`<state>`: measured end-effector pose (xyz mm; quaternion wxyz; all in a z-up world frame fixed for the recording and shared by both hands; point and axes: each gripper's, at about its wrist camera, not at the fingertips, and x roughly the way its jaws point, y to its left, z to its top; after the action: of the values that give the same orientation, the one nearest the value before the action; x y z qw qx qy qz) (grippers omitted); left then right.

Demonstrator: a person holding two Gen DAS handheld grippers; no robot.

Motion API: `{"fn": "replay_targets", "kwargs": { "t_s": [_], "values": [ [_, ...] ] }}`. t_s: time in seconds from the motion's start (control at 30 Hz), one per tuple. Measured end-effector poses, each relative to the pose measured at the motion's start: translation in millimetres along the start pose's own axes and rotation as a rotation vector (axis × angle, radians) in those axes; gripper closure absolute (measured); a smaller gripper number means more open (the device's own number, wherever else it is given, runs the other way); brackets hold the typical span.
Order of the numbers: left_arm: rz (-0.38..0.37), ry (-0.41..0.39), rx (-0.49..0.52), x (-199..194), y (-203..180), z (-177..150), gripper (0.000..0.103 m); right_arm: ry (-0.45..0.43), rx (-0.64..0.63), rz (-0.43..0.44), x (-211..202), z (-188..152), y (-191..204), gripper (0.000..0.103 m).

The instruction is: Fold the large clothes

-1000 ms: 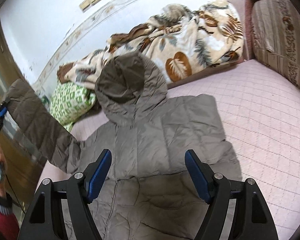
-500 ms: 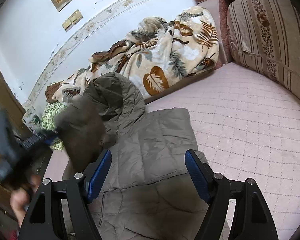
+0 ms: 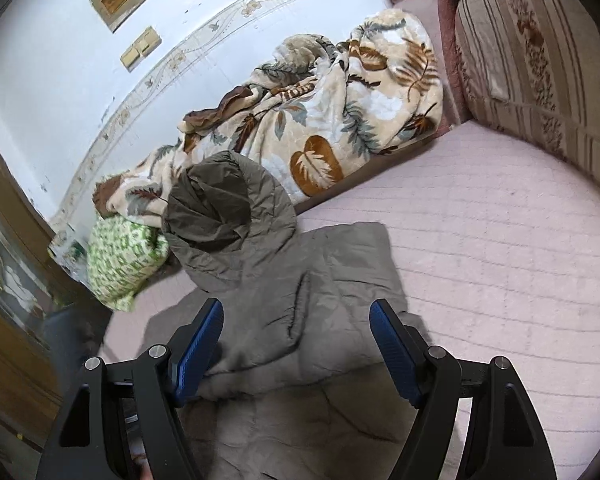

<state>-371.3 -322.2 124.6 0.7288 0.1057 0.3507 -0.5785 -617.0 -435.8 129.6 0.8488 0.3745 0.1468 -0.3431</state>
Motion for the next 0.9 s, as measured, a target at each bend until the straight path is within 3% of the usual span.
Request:
{"fn": "replay_targets", "kwargs": {
  "t_s": [0.07, 0.13, 0.2, 0.3, 0.37, 0.53, 0.57, 0.63, 0.7, 0.8, 0.9],
  "values": [
    [0.076, -0.065, -0.034, -26.1, 33.8, -0.1, 0.026, 0.026, 0.047, 0.049, 11.3, -1.5, -4.3, 0.023],
    [0.174, -0.094, -0.085, -40.4, 75.4, -1.9, 0.026, 0.063, 0.097, 0.087, 25.8, -5.7, -8.9, 0.023],
    [0.273, -0.097, -0.199, -44.8, 128.3, -3.4, 0.026, 0.125, 0.162, 0.147, 48.7, -12.8, -13.6, 0.023],
    [0.322, -0.079, -0.347, -41.1, 185.6, -7.9, 0.026, 0.172, 0.233, 0.184, 76.1, -23.2, -16.3, 0.029],
    [0.350, -0.060, -0.392, -36.3, 204.6, -9.6, 0.026, 0.207, 0.249, 0.175, 97.8, -29.3, -12.3, 0.030],
    [0.362, -0.018, -0.393, -21.0, 219.3, -12.5, 0.026, 0.250, 0.230, 0.120, 137.3, -38.2, -2.7, 0.033],
    [0.374, -0.006, -0.387, -17.1, 219.8, -14.9, 0.026, 0.262, 0.229, 0.126, 145.8, -40.8, -0.9, 0.038],
    [0.397, 0.031, -0.375, -6.4, 220.0, -18.7, 0.026, 0.283, 0.204, 0.090, 158.6, -45.6, 3.9, 0.068],
    [0.396, 0.038, -0.362, -2.3, 218.2, -19.2, 0.026, 0.266, 0.158, 0.040, 158.1, -45.1, 9.0, 0.077],
    [0.418, 0.025, -0.335, -4.0, 213.3, -17.7, 0.026, 0.214, 0.076, -0.034, 146.2, -35.1, 20.7, 0.080],
    [0.481, 0.084, -0.281, 9.9, 208.1, -21.6, 0.026, 0.152, -0.033, -0.164, 131.5, -27.6, 29.8, 0.080]
  ]
}}
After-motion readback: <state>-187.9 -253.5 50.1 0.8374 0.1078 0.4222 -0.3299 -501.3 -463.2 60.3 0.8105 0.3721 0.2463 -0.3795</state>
